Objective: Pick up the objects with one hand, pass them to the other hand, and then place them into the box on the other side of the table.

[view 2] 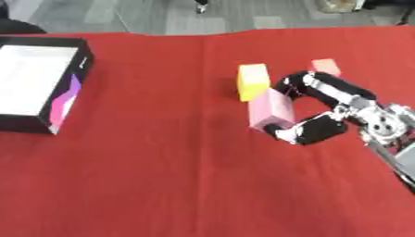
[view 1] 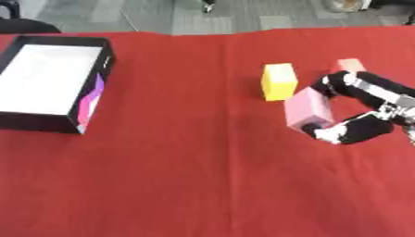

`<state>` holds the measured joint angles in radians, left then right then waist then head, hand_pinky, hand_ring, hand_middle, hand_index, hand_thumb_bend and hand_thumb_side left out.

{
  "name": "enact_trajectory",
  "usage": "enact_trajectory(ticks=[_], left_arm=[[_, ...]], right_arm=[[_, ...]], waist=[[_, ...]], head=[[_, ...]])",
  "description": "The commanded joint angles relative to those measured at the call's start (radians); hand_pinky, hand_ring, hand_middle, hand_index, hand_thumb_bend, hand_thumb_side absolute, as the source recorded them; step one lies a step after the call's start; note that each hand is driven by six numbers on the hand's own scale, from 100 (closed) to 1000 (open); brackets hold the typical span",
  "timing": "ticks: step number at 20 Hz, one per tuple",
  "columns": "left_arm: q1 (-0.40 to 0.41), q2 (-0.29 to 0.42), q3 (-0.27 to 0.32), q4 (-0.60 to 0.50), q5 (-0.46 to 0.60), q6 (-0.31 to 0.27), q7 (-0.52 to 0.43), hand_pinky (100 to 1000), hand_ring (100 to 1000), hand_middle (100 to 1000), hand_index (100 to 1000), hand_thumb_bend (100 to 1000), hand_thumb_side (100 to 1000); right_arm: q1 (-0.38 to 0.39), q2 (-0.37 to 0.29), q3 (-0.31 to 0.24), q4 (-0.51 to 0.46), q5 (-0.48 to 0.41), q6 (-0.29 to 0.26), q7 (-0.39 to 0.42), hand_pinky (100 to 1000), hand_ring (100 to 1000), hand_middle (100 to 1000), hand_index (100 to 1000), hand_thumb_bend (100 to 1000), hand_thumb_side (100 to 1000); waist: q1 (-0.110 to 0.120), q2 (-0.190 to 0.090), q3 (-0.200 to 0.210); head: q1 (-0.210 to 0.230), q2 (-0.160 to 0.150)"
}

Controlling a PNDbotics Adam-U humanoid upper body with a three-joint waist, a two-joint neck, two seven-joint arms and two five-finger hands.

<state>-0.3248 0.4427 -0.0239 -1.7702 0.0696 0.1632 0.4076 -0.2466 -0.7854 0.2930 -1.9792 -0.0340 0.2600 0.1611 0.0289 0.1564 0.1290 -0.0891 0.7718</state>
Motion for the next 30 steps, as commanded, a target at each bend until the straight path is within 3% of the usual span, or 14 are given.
enact_trajectory(ticks=[1,8,14,21,26,30], left_arm=[[-0.071,0.103,-0.066,-0.058,-0.060,0.101,-0.097,720,711,813,833,652,529],[-0.242,0.169,-0.201,-0.120,-0.182,0.292,-0.290,735,731,812,836,673,528],[-0.390,0.157,-0.347,-0.112,-0.301,0.403,-0.506,750,749,818,848,683,537],[-0.491,0.071,-0.432,-0.060,-0.430,0.440,-0.681,766,763,824,856,681,525],[-0.528,0.031,-0.466,-0.005,-0.478,0.449,-0.767,788,778,830,869,672,502],[-0.555,0.003,-0.497,0.046,-0.503,0.454,-0.876,819,804,842,878,675,435]], right_arm=[[-0.017,0.051,0.017,-0.021,-0.028,0.018,-0.065,803,559,483,570,208,100],[-0.054,0.173,0.089,0.023,-0.021,0.052,-0.133,803,553,491,581,207,100],[-0.103,0.237,0.150,0.106,-0.019,-0.001,-0.194,804,547,492,586,204,100],[-0.172,0.294,0.198,0.163,-0.012,-0.035,-0.224,797,541,491,585,191,100],[-0.207,0.321,0.222,0.184,-0.011,-0.025,-0.229,794,538,490,584,189,100],[-0.230,0.350,0.236,0.214,-0.002,-0.012,-0.244,792,535,490,583,184,100]], waist=[[0.015,-0.030,-0.001],[0.029,-0.047,0.008],[0.038,-0.068,0.023],[0.041,-0.078,0.035],[0.042,-0.083,0.038],[0.043,-0.083,0.040]], head=[[0.005,-0.002],[-0.002,-0.002],[0.001,-0.002],[-0.004,-0.002],[-0.005,-0.002],[-0.010,-0.002]])
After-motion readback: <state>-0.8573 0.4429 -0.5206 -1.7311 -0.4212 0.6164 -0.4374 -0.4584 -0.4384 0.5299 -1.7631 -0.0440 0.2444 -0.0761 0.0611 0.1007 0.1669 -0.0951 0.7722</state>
